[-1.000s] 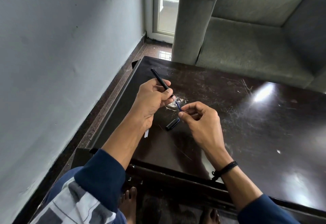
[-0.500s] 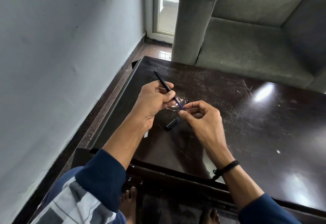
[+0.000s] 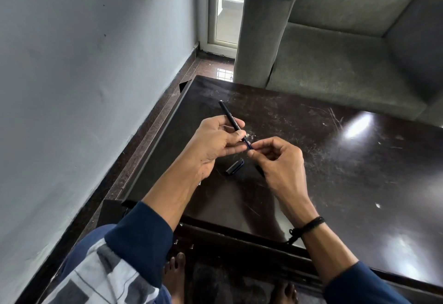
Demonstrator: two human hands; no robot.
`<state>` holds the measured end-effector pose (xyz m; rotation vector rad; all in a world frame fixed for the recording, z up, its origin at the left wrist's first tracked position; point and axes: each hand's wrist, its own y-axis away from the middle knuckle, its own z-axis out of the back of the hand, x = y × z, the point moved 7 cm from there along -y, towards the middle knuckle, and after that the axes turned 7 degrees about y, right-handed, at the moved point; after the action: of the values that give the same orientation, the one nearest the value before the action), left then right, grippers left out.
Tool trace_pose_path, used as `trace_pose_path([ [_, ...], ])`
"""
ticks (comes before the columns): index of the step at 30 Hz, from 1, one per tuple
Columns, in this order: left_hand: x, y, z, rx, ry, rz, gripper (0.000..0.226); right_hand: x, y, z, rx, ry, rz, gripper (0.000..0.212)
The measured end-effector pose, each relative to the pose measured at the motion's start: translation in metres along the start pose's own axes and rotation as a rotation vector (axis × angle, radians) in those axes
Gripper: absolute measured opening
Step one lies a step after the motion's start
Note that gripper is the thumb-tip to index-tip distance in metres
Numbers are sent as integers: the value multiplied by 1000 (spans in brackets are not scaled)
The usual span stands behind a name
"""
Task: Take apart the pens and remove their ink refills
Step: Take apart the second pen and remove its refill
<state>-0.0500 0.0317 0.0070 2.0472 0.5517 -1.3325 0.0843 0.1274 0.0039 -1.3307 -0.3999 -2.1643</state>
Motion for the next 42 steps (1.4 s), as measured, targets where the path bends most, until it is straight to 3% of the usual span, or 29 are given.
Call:
trace_pose_path([
  [12,5,0,-5,16,30,20,15,-5,-2,2,-53,-25,-24,15],
  [22,-2,-1,4,-51,28,-16,17,-3,-14,12,131,-75,-81,21],
  [26,-4,-2,7,-76,30,-12,18,-16,-21,26,93,274,-103,18],
  [33,-2,0,4,-64,30,-3,20,-8,-5,3,209,821,33,21],
  [37,-3,0,5,-68,26,-5,22,-12,-3,0,212,861,11,25],
  [42,-7,-1,12,-93,29,-18,19,-5,-9,12,198,618,-49,27],
])
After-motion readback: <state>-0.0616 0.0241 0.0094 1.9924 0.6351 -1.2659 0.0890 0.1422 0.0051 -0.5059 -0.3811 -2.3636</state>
